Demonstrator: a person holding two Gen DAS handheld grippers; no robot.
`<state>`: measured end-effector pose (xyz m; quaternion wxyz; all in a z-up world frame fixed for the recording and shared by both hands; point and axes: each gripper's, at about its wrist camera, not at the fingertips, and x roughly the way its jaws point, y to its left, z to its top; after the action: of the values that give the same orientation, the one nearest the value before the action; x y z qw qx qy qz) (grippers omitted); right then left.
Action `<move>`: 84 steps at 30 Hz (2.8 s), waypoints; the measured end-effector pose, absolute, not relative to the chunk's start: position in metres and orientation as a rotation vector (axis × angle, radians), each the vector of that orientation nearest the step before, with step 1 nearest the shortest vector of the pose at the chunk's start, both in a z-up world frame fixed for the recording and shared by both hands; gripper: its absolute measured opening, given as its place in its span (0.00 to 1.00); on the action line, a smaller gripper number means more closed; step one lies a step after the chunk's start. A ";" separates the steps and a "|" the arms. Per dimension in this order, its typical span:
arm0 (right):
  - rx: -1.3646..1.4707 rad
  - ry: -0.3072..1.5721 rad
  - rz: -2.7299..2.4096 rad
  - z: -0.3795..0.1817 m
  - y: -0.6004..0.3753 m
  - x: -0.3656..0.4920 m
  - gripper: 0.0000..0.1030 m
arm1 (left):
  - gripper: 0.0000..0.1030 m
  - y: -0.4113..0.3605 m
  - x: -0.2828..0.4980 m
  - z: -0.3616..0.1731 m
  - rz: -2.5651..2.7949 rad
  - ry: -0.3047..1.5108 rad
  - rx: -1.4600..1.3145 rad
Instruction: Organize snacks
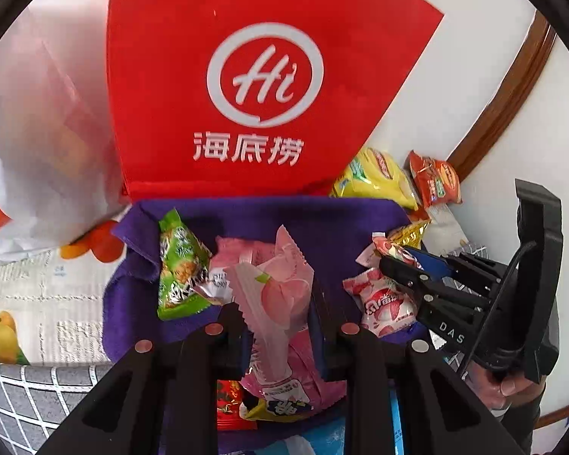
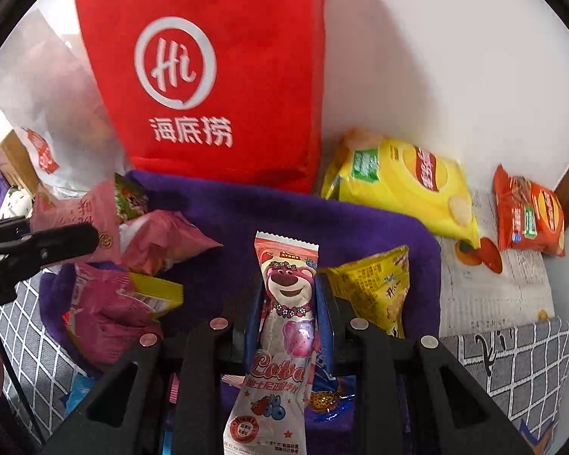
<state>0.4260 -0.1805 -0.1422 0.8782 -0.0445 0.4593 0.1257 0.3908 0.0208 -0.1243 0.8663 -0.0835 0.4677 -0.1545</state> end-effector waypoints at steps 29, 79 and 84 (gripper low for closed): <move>-0.088 0.948 0.267 -0.139 -0.186 0.425 0.43 | 0.59 0.014 0.393 -0.124 -0.317 0.993 -0.118; 0.040 0.705 0.040 -0.020 -0.242 0.137 0.98 | 0.96 -0.010 0.108 -0.031 -0.126 0.746 -0.006; 0.042 0.684 0.028 -0.018 -0.248 0.107 0.99 | 0.97 -0.013 0.075 -0.026 -0.122 0.719 -0.006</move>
<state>0.1066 -0.2479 -0.0178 0.9418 0.0204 0.3352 0.0136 0.0746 -0.0132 -0.0263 0.9342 -0.0030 0.3517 -0.0597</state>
